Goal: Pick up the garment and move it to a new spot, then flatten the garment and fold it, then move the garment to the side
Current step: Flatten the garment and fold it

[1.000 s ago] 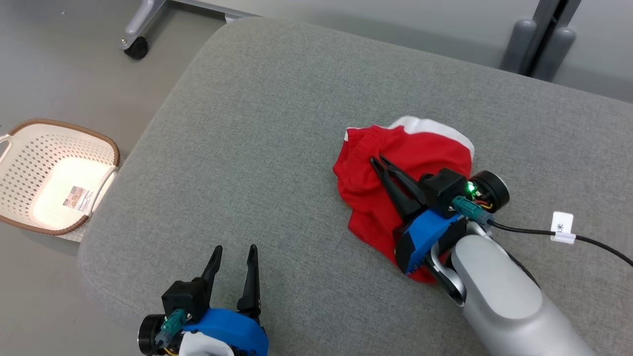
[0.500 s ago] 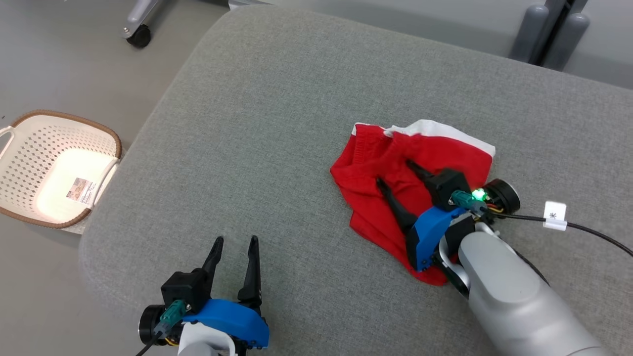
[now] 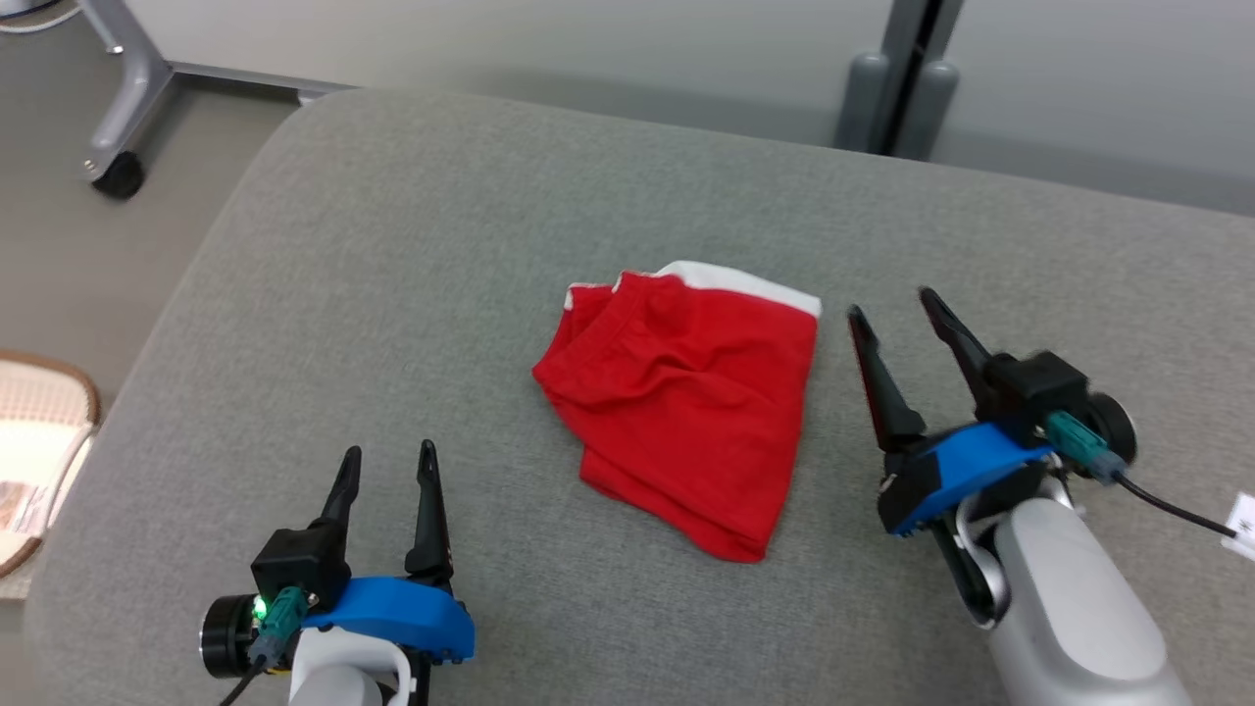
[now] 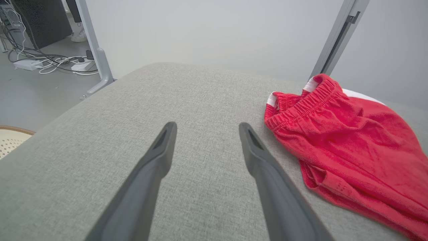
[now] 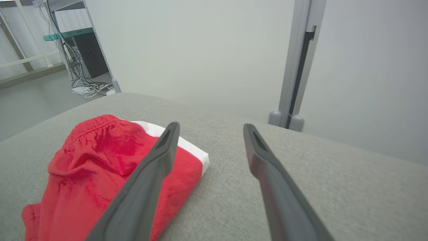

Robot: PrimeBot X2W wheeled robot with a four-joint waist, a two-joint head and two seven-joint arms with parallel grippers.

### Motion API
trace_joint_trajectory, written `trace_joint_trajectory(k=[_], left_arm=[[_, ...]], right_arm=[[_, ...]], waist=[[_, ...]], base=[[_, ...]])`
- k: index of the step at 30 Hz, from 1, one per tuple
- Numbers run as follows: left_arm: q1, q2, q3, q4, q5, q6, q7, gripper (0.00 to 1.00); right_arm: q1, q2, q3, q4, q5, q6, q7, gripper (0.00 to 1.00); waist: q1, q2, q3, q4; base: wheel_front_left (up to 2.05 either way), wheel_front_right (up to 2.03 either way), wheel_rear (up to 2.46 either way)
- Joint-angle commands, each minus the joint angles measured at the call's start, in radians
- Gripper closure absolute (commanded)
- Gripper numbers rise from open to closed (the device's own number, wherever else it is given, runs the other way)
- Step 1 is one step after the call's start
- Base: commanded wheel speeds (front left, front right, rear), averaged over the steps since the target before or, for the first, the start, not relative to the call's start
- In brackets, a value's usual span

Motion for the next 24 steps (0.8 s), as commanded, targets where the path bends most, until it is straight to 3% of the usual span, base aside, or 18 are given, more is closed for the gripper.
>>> trace_joint_trajectory(k=[1,5,10,24], left_arm=[[0.004,0.001,0.018,-0.007,0.019,0.003,-0.002,0.00],[0.015,0.001,0.061,-0.007,0.062,-0.001,-0.002,0.00],[0.037,0.001,0.097,0.005,0.096,-0.011,-0.002,0.00],[0.142,0.001,0.154,0.035,0.150,-0.014,-0.002,0.00]], right_arm=[[0.047,0.006,-0.043,-0.018,-0.008,0.000,0.000,0.00],[0.139,0.011,-0.142,-0.062,-0.040,0.000,0.000,0.00],[0.229,0.012,-0.194,-0.088,-0.007,0.000,0.000,0.00],[0.380,0.012,-0.175,-0.084,0.031,0.000,0.000,0.00]], waist=[[0.0000,0.0001,-0.059,-0.071],[0.0000,0.0001,-0.090,-0.138],[0.0000,0.0001,-0.130,-0.207],[0.0000,0.0001,-0.212,-0.339]], base=[[0.00,0.00,0.00],[0.00,0.00,0.00],[0.00,0.00,0.00],[0.00,0.00,0.00]])
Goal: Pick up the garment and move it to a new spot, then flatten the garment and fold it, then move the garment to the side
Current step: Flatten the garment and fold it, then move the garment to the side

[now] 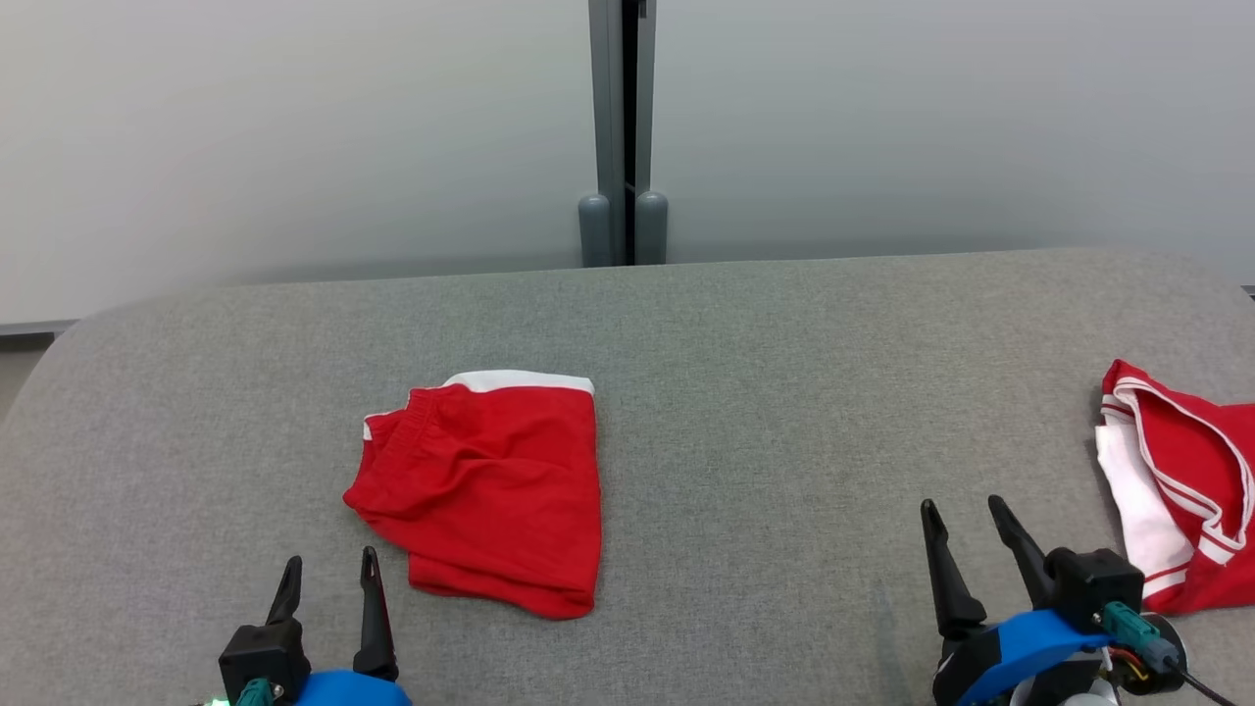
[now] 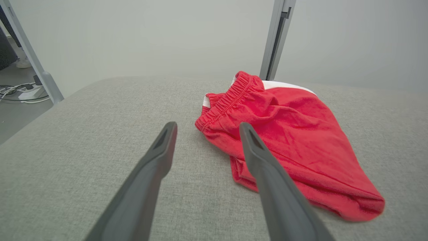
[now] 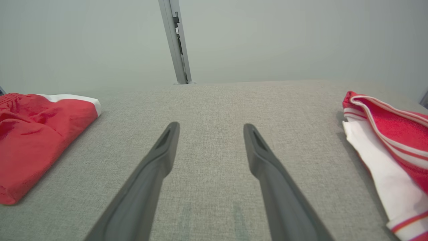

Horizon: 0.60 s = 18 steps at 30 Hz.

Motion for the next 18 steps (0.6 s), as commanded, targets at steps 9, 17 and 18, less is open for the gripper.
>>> trace_joint_trajectory(k=[9,17,18], left_arm=[[0.016,0.001,0.005,0.011,0.017,-0.016,-0.002,0.00],[0.005,0.001,-0.022,0.012,0.008,-0.025,-0.002,0.00],[0.001,0.001,-0.030,0.013,0.008,-0.028,-0.002,0.00]], right_arm=[[0.037,0.000,0.035,0.023,0.019,0.000,0.000,0.00],[0.010,0.000,0.072,0.044,0.029,0.000,0.000,0.00],[0.000,0.001,0.088,0.047,0.030,0.000,0.000,0.00]], waist=[[0.0001,0.0001,-0.025,-0.015],[0.0001,0.0001,-0.009,0.013],[0.0001,0.0001,-0.005,0.023]], base=[[0.00,0.00,0.00],[0.00,0.00,0.00],[0.00,0.00,0.00]])
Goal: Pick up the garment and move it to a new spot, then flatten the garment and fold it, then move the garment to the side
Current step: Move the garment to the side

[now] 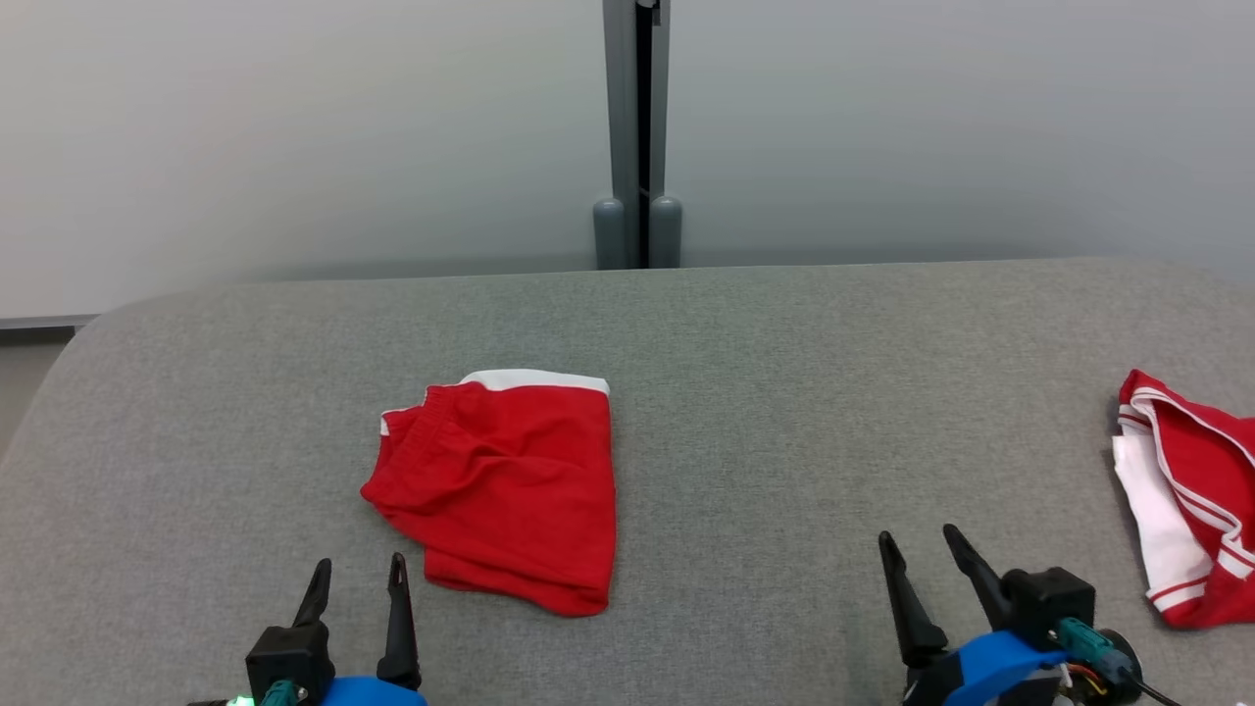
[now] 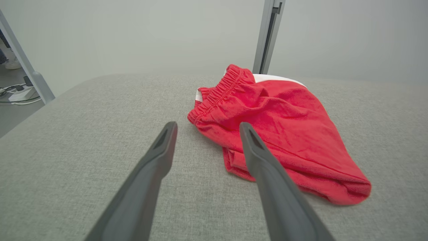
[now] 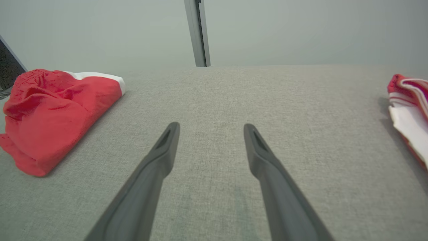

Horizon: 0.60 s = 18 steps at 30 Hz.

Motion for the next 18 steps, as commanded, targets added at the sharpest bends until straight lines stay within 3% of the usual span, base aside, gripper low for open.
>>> trace_joint_trajectory(k=[1,9,18], left_arm=[[-0.015,0.000,-0.016,0.003,-0.004,-0.007,-0.002,0.00],[-0.076,0.000,-0.119,-0.003,-0.012,-0.042,-0.002,0.00],[-0.100,0.000,-0.213,0.013,-0.047,-0.038,-0.002,0.00]], right_arm=[[-0.030,0.001,0.030,0.008,0.007,0.000,0.000,0.00],[-0.182,-0.001,0.147,0.097,0.068,0.000,0.000,0.00],[-0.356,-0.002,0.212,0.287,0.153,0.000,0.000,0.00]], waist=[[0.0000,0.0000,0.016,0.027],[0.0000,0.0000,0.133,0.185],[0.0000,0.0000,0.211,0.368]], base=[[0.00,0.00,0.00],[0.00,0.00,0.00],[0.00,0.00,0.00]])
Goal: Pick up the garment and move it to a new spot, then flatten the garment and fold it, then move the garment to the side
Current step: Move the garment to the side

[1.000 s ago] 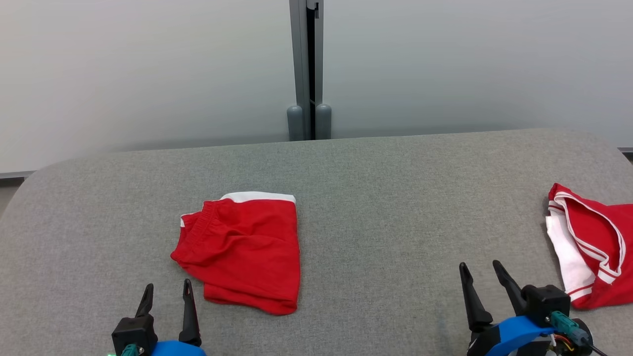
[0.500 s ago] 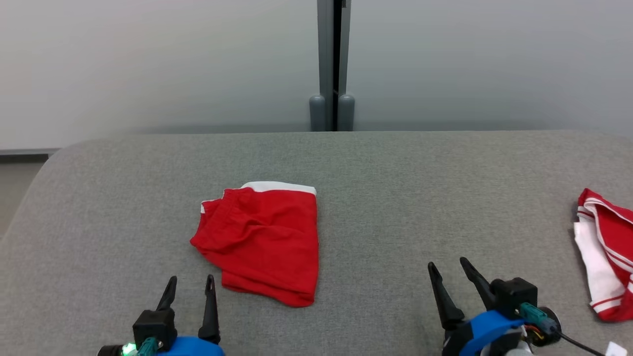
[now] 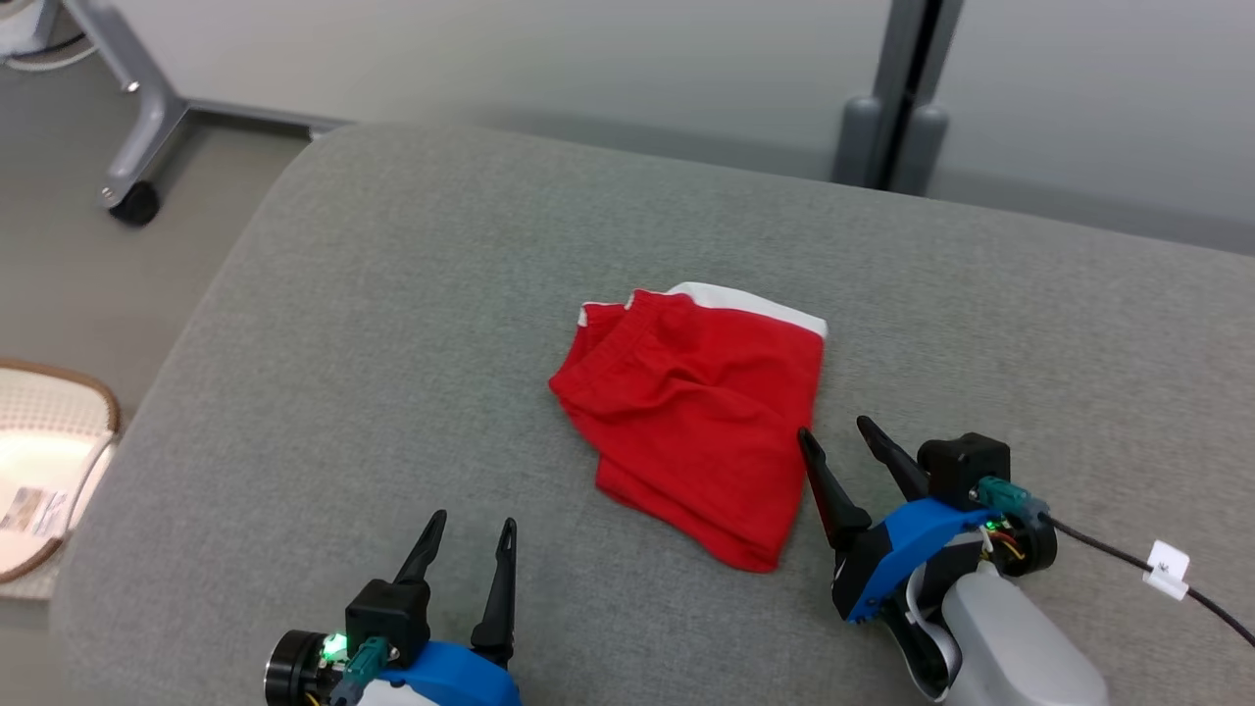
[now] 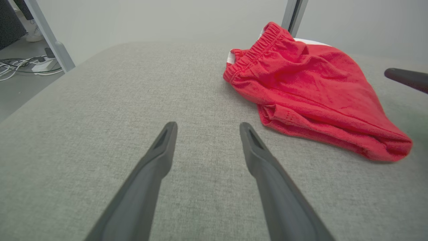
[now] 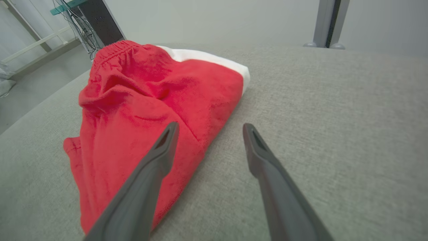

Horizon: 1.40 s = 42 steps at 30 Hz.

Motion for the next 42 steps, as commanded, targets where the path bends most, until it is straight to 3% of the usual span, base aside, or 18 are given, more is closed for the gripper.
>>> trace_joint_trajectory(k=[1,7,8,9,10,14,20,33,42], left_arm=[[-0.017,-0.001,-0.004,0.002,-0.004,0.004,-0.002,0.00],[-0.022,-0.002,-0.022,-0.001,-0.025,0.012,-0.002,0.00],[-0.022,-0.001,-0.022,-0.003,-0.025,0.014,-0.002,0.00],[-0.022,-0.001,-0.021,-0.004,-0.027,0.016,-0.002,0.00],[-0.024,-0.001,-0.021,-0.006,-0.029,0.017,-0.002,0.00],[-0.029,-0.001,-0.014,-0.011,-0.032,0.021,-0.002,0.00],[-0.028,-0.001,-0.001,-0.014,-0.017,0.017,-0.002,0.00],[-0.035,0.000,0.023,0.000,0.006,-0.008,-0.002,0.00],[-0.040,-0.001,0.032,0.006,0.002,-0.013,-0.002,0.00]], right_arm=[[-0.027,-0.005,0.002,0.022,0.010,0.000,0.000,0.00],[-0.092,-0.004,-0.008,0.202,0.100,0.000,0.001,0.00],[-0.094,-0.001,0.009,0.222,0.115,0.001,0.002,0.13],[-0.095,0.002,0.027,0.238,0.134,0.001,0.003,0.50],[-0.096,0.004,0.046,0.245,0.152,0.001,0.005,1.00],[-0.110,-0.001,0.107,0.231,0.189,0.001,0.004,1.00],[-0.094,-0.008,0.083,0.150,0.177,0.000,0.000,1.00],[0.005,-0.005,0.107,0.066,0.207,0.000,0.000,1.00],[0.072,-0.005,0.146,0.006,0.243,0.000,0.000,1.00]], waist=[[-0.0002,-0.0001,0.064,0.073],[-0.0002,-0.0001,0.081,0.131],[-0.0002,-0.0001,0.083,0.134],[-0.0002,-0.0001,0.085,0.134],[-0.0002,-0.0001,0.087,0.133],[-0.0002,-0.0001,0.085,0.103],[-0.0002,-0.0001,0.054,0.003],[-0.0002,-0.0001,-0.021,-0.406],[-0.0002,-0.0001,-0.015,-0.681]], base=[[0.00,0.00,0.00],[0.00,0.00,0.00],[0.00,0.00,0.00],[0.00,0.00,0.00],[0.00,0.00,0.00],[0.00,0.00,0.00],[0.00,0.00,0.00],[0.00,0.00,0.00],[0.00,0.00,0.00]])
